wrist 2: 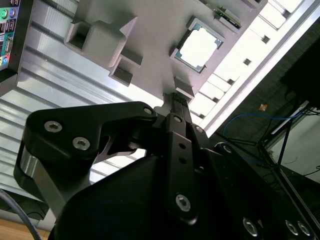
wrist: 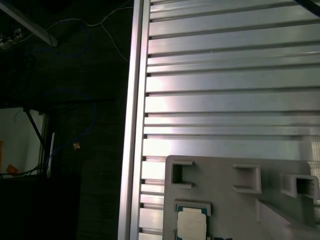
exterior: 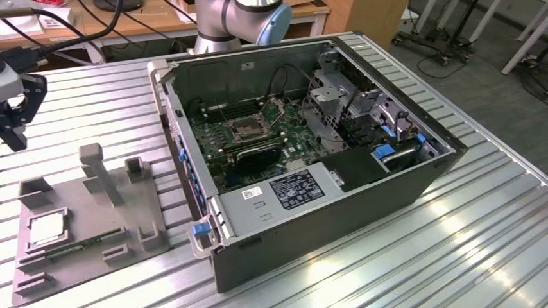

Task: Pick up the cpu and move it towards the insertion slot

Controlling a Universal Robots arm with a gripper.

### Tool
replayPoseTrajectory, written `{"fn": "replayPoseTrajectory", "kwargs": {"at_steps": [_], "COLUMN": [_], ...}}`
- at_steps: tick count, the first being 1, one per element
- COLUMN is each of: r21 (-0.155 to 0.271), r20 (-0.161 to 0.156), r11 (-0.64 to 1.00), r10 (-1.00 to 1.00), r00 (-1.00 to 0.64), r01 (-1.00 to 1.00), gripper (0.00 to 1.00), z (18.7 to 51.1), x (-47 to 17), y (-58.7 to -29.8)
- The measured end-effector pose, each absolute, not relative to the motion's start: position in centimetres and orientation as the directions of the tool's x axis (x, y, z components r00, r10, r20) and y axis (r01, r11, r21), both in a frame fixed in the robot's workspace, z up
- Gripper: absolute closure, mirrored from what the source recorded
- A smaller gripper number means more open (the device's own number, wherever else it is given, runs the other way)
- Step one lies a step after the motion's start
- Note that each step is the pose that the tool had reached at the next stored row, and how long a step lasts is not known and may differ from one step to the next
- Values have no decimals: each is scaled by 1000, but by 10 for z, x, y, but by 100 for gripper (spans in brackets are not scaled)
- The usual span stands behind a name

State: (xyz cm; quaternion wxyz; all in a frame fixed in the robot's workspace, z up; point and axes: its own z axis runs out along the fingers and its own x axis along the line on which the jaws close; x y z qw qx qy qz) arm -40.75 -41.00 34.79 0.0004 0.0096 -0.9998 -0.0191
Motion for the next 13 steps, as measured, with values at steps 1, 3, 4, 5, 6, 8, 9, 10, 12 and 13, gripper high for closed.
{"fn": "replayPoseTrajectory", "kwargs": {"at_steps": [1,3,4,5,6,8,9,10,12,13], "r21": [38,38,38,38,38,38,38,38,38,38], "r20": [0,0,1,1,1,1,0,0,0,0], "r11": [999,999,999,999,999,999,999,999,999,999], "r10": [-19,-19,-19,-19,-19,-19,-19,-19,-19,-19], "r00": [-1000,-1000,-1000,-1000,-1000,-1000,-1000,-1000,-1000,-1000], "r01": [-19,-19,-19,-19,-19,-19,-19,-19,-19,-19], "gripper": [90,90,90,90,90,90,90,90,90,90], "z": [347,344,343,343,343,342,341,341,340,340], "x": [-407,-407,-408,-409,-410,-412,-414,-415,-417,-418], "y": [-410,-410,-410,-410,-410,-410,-410,-410,-410,-410]}}
